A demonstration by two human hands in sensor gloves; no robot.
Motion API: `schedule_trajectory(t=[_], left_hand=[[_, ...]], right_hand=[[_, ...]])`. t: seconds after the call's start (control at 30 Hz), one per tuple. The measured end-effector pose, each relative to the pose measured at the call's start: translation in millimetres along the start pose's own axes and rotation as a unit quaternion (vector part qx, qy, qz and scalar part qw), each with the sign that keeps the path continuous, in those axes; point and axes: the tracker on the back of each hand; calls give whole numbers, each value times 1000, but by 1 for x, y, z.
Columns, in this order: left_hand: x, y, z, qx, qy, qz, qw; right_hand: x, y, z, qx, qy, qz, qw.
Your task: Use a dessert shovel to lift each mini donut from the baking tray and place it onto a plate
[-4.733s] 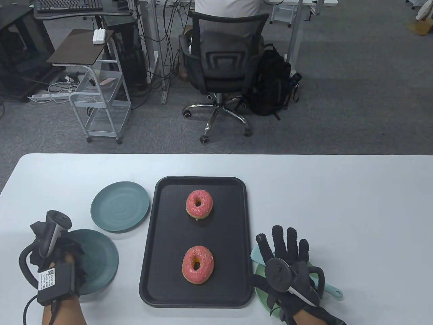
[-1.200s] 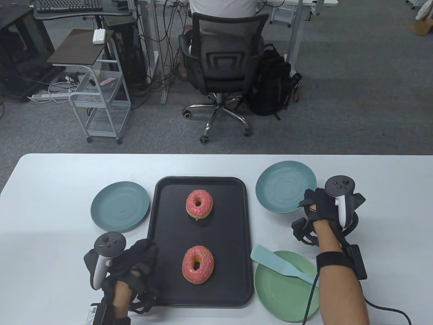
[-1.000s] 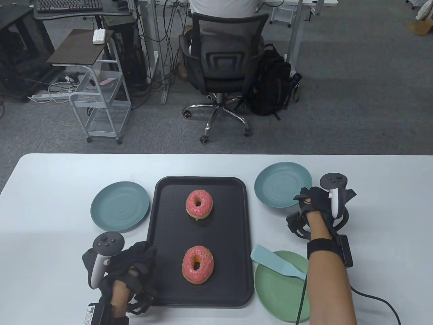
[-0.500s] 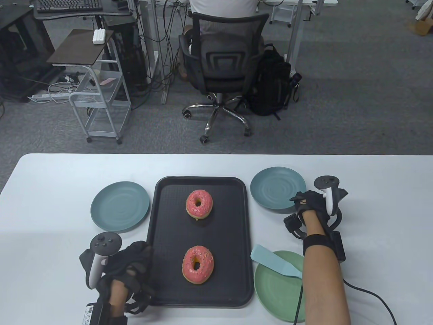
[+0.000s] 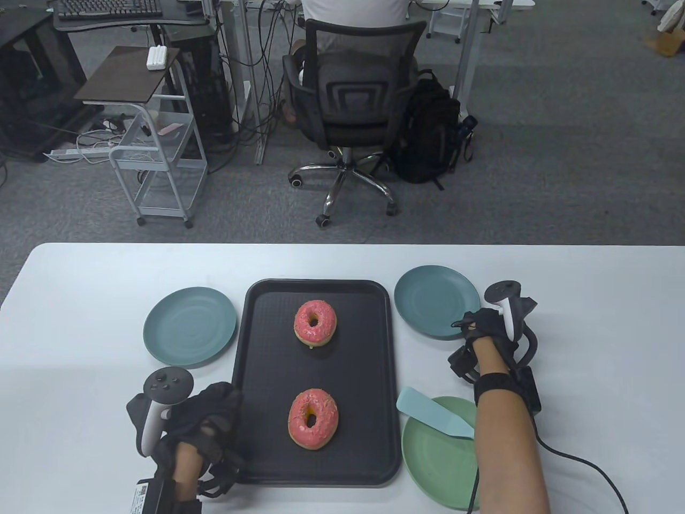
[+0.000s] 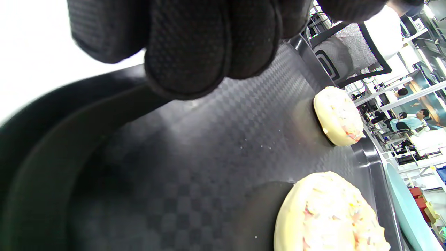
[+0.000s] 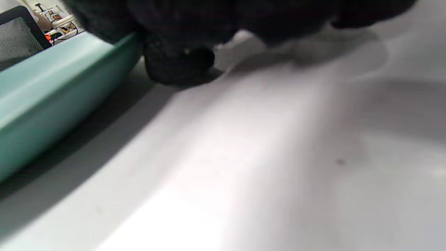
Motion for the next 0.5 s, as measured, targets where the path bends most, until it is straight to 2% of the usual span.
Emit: schedule_trajectory(t=[0.23, 0.33, 0.5], left_hand=[[0, 0, 0, -2, 2, 0, 1000], [0, 0, 0, -3, 3, 1, 1000], [1, 0, -2, -5, 10, 2, 1000]], right_hand=[[-1, 2, -3, -17, 23, -5, 1000], [-5, 6, -14, -29, 37, -14, 999], [-25, 13, -47, -29, 65, -62, 996]])
Point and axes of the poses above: the tracker on the back of each hand, its own y axis roughly to the little-finger side, its own x axis roughly from the wrist to the fingertips, z = x × y, and after that the axes turned 6 degrees about y, right-handed
